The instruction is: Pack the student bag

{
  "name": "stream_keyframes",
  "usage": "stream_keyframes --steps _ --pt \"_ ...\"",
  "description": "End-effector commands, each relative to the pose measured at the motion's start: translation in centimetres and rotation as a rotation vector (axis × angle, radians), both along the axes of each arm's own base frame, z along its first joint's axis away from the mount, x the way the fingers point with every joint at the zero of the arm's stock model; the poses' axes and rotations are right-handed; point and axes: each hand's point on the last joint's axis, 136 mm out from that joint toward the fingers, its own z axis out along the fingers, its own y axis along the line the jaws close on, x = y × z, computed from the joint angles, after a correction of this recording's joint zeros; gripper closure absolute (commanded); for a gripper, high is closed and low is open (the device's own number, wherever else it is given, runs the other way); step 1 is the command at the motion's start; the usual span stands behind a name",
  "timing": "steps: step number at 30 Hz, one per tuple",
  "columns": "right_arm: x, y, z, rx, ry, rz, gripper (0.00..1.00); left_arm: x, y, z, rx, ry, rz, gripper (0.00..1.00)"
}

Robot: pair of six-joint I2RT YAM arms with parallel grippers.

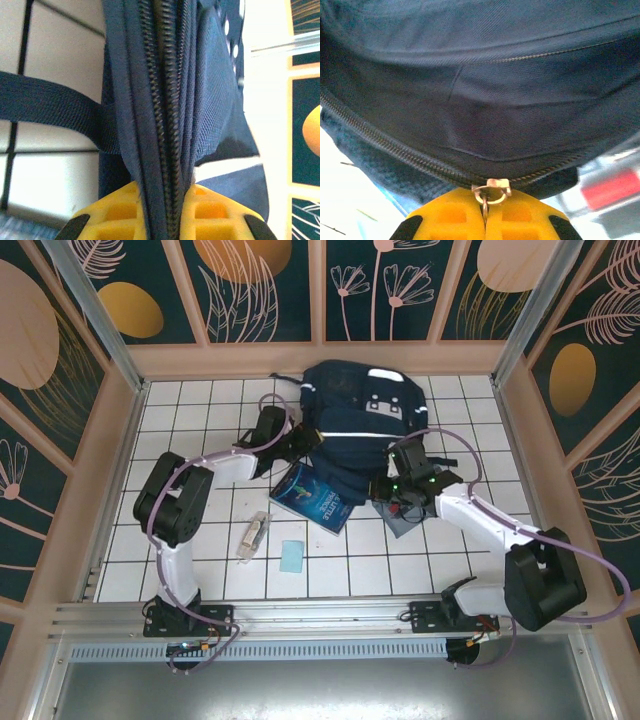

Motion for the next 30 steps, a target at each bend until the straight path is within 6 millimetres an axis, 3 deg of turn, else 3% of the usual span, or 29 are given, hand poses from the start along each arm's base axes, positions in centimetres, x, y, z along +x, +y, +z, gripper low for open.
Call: stream_keyframes --steps 1,3,5,10,13,15,18,21,27,30 --pt "1.3 5.1 3.3 0.249 -0.054 0.062 1.00 5.6 0.9 4.9 -0.022 -0.204 0.107 0.91" --pt "2.5 7.1 4.1 0.317 -0.077 0.103 1.00 6.3 2.0 4.9 -0.015 -0.179 0.118 0.34" --pt "3.8 8.9 5.2 0.359 -0.113 0.145 1.00 6.2 4.2 4.6 0.016 -0.151 0.151 0.15" --pt "5.8 13.2 6.1 0.376 -0.189 0.249 1.00 2.8 10.0 4.6 0.091 -0.118 0.225 0.13" --pt "7.2 15.0 6.4 0.403 -0.192 0.285 1.00 0.0 11.4 5.5 0.082 -0.118 0.255 0.12" --pt "7.8 16.2 7.3 0.444 -0.196 0.318 1.00 -2.0 11.6 5.0 -0.004 -0.078 0.281 0.12" --pt "8.1 17.8 9.0 0.498 -0.216 0.359 1.00 -4.0 11.4 4.0 -0.183 -0.007 0.329 0.10" --pt "7.9 18.6 9.7 0.509 -0.226 0.380 1.00 -4.7 10.6 3.7 -0.286 0.031 0.346 0.10" --pt "6.1 19.0 9.8 0.541 -0.187 0.400 1.00 -3.3 6.4 4.6 -0.400 0.032 0.261 0.12" --pt "5.1 18.8 9.6 0.550 -0.162 0.399 1.00 -2.3 5.3 3.9 -0.434 0.034 0.267 0.24"
